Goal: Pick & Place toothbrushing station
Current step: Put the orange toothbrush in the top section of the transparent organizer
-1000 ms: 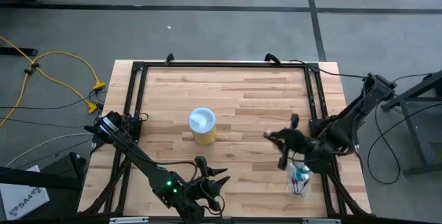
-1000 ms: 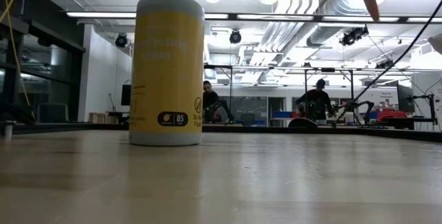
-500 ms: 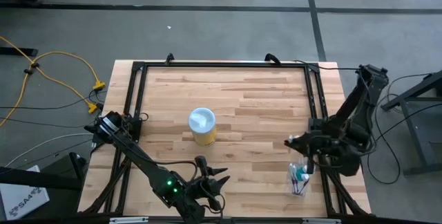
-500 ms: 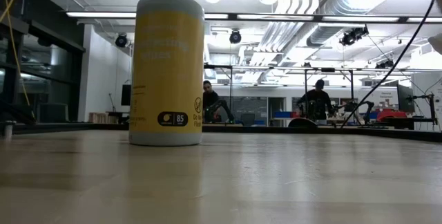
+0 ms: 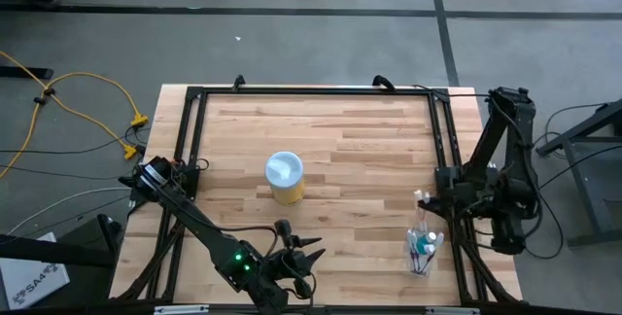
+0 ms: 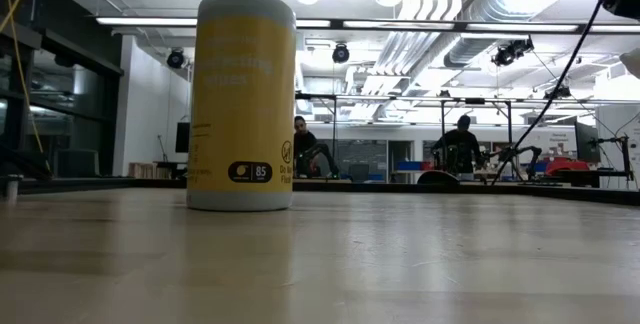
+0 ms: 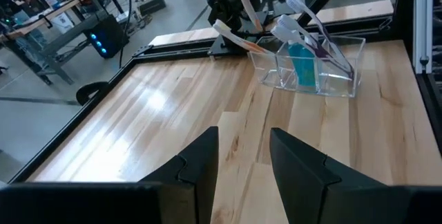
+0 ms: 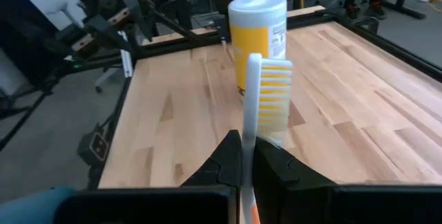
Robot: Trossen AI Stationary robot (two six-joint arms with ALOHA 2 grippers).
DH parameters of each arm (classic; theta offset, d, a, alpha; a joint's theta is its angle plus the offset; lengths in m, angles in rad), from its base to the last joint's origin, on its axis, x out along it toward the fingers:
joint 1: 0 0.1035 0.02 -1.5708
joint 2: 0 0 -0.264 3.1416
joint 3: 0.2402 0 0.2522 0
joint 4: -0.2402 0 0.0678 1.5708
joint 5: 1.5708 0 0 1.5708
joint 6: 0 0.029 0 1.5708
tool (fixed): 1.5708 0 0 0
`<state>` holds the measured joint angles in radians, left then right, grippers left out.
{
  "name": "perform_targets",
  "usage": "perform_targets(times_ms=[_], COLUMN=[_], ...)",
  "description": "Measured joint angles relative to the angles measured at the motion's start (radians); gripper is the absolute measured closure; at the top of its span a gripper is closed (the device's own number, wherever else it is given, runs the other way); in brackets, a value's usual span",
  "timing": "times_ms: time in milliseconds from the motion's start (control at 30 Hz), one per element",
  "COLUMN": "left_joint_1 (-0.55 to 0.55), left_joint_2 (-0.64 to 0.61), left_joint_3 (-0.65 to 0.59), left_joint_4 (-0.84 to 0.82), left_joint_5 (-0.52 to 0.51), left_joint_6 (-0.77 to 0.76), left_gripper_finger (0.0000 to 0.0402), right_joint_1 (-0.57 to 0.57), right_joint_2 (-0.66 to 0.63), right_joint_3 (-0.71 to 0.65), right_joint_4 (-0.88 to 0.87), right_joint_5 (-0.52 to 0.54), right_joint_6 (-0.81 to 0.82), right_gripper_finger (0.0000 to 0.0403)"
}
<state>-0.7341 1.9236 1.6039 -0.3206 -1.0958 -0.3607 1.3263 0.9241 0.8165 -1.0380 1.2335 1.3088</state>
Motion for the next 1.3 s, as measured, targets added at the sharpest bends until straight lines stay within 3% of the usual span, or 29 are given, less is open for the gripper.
perform_targets(times_ms=[233, 733, 1067, 1300], left_joint_1=[0.011, 0.029, 0.048, 0.053], left_joint_2=[0.000, 0.001, 0.001, 0.001], left_joint_3=[0.000, 0.000, 0.000, 0.000], left_joint_4=[0.026, 0.054, 0.078, 0.082], left_joint_5=[0.000, 0.000, 0.052, 0.057], left_joint_6=[0.000, 0.000, 0.001, 0.001], left_gripper_finger=[0.0277, 0.0277, 0.0277, 0.0277], right_joint_1=[0.076, 0.164, 0.167, 0.167], right_joint_2=[0.041, 0.074, 0.074, 0.074], right_joint_3=[-0.018, -0.278, -0.391, -0.391], right_joint_4=[-0.077, 0.003, 0.185, 0.201], right_joint_5=[0.026, 0.053, 0.023, 0.013], right_joint_6=[0.143, 0.476, 0.496, 0.474], right_gripper_finger=[0.0395, 0.0395, 0.0394, 0.0349])
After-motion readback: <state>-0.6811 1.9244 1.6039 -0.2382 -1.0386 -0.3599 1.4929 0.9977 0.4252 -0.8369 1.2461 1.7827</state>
